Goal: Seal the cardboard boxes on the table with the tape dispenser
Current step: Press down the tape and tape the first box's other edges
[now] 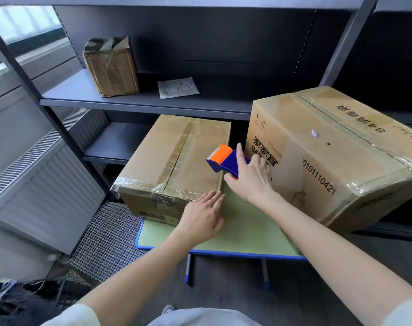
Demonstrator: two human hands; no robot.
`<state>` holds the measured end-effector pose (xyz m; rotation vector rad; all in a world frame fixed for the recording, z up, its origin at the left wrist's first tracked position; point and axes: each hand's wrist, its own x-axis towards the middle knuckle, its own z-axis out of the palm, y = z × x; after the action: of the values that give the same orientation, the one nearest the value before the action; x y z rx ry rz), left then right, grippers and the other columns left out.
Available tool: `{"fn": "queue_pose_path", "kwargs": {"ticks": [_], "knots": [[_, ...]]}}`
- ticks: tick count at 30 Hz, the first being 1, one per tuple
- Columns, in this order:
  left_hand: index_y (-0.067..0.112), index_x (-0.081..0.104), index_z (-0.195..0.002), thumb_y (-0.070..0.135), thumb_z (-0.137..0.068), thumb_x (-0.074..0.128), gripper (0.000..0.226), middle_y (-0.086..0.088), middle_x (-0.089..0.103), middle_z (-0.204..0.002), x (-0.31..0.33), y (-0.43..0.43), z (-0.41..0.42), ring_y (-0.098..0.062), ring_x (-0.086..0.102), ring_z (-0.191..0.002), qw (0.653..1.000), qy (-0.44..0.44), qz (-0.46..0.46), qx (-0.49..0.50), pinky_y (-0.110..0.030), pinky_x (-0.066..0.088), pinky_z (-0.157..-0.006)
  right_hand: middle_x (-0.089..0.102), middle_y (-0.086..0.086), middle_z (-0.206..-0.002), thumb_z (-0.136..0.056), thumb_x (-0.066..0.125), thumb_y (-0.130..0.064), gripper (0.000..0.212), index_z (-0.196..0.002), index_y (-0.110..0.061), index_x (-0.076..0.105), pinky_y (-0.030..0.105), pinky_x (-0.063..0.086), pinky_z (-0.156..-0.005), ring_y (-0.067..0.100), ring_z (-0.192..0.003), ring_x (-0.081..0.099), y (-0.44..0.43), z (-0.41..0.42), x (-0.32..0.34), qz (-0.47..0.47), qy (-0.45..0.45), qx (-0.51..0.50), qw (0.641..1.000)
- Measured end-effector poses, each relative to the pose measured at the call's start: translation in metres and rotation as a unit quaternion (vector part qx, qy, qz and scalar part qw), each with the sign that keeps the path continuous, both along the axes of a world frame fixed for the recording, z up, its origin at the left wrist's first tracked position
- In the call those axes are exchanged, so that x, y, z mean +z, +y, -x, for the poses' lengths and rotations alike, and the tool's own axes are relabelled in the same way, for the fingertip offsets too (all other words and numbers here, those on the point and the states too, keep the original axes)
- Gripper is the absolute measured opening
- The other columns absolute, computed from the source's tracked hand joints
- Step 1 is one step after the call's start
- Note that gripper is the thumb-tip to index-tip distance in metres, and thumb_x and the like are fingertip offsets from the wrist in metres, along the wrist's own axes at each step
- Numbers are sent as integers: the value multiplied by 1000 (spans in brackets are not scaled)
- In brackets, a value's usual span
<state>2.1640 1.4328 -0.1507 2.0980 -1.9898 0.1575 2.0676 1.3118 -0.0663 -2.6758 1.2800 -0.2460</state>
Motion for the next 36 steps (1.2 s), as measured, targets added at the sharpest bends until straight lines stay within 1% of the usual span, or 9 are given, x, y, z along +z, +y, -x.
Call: {"fn": "queue_pose_path", "kwargs": {"ticks": [6, 9, 13, 15, 24, 27, 30, 33, 36], "knots": [[8, 72, -100, 23, -77, 49, 36, -6, 71, -105, 13, 23, -47, -17, 67, -100, 997, 33, 32, 68, -27, 54, -78, 39, 17, -122, -90, 54, -40, 84, -150, -13, 2, 38, 31, -94, 33, -111, 38, 14, -40, -5, 62, -20, 77, 995], [8, 73, -96, 20, -78, 47, 33, -6, 72, -102, 18, 39, -75, -18, 69, -94, 987, 44, 59, 143, -27, 55, -73, 45, 16, -118, -84, 68, -34, 79, -145, -6, 26, 37, 35, -91, 32, -108, 45, 20, -59, -11, 86, -1, 81, 993], [8, 49, -136, 14, -95, 46, 41, -11, 53, -136, 20, 59, -111, -23, 51, -125, 962, 86, 37, 257, -32, 42, -98, 58, 12, -78, -39, 93, -37, 79, -105, -4, 64, 33, 46, -60, 27, -68, 57, 25, -79, -22, 151, 27, 75, 985], [7, 48, -136, 14, -95, 47, 41, -12, 54, -134, 17, 70, -130, -26, 52, -123, 947, 102, 40, 304, -35, 44, -94, 56, 9, -69, -27, 94, -39, 84, -101, -7, 69, 30, 45, -54, 25, -59, 56, 25, -87, -30, 178, 14, 80, 981], [6, 59, -115, 23, -98, 46, 28, -14, 67, -110, 5, 91, -175, -34, 63, -96, 922, 139, 63, 356, -39, 48, -69, 58, 12, -78, -53, 91, -18, 66, -114, -6, 66, 35, 50, -62, 30, -67, 57, 30, -109, -51, 161, -61, 60, 983], [7, 60, -119, 25, -98, 47, 31, -11, 67, -114, -1, 91, -182, -32, 63, -98, 919, 166, 76, 349, -36, 48, -73, 61, 18, -102, -59, 84, -12, 66, -120, -4, 62, 45, 49, -83, 36, -96, 54, 35, -116, -54, 210, -69, 58, 973], [4, 63, -117, 23, -97, 51, 30, -11, 70, -107, 0, 90, -186, -31, 64, -96, 915, 185, 95, 346, -35, 47, -75, 59, 19, -119, -67, 71, -6, 57, -123, -4, 60, 46, 31, -105, 35, -118, 42, 46, -128, -60, 243, -110, 178, 947], [4, 66, -115, 21, -95, 54, 28, -13, 72, -101, 3, 90, -185, -31, 67, -92, 910, 197, 110, 347, -36, 49, -74, 65, 17, -110, -61, 79, -1, 50, -110, -4, 68, 43, 51, -88, 33, -106, 61, 68, -142, -65, 152, -108, 322, 928], [6, 71, -102, 16, -94, 56, 20, -13, 73, -82, 4, 91, -173, -32, 68, -76, 914, 203, 131, 326, -35, 49, -65, 63, 16, -110, -77, 68, -4, 36, -113, -7, 66, 44, 54, -80, 34, -102, 60, 79, -151, -67, 29, -73, 357, 931]]}}
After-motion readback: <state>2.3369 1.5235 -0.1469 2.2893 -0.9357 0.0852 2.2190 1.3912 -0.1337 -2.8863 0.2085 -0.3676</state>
